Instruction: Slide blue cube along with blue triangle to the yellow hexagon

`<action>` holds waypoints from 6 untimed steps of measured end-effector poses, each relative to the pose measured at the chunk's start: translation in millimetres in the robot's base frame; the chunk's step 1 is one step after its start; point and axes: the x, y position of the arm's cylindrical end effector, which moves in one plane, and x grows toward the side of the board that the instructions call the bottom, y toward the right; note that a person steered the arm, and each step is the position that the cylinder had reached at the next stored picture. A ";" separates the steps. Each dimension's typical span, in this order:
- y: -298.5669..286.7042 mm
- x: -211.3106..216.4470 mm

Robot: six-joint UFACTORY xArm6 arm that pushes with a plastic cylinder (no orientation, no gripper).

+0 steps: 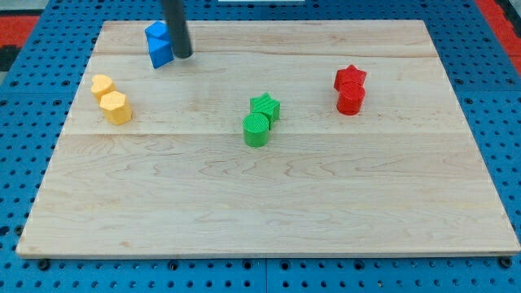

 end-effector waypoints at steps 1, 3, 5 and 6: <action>-19.7 -39.1; -57.8 -62.9; -52.3 -5.6; -50.2 16.6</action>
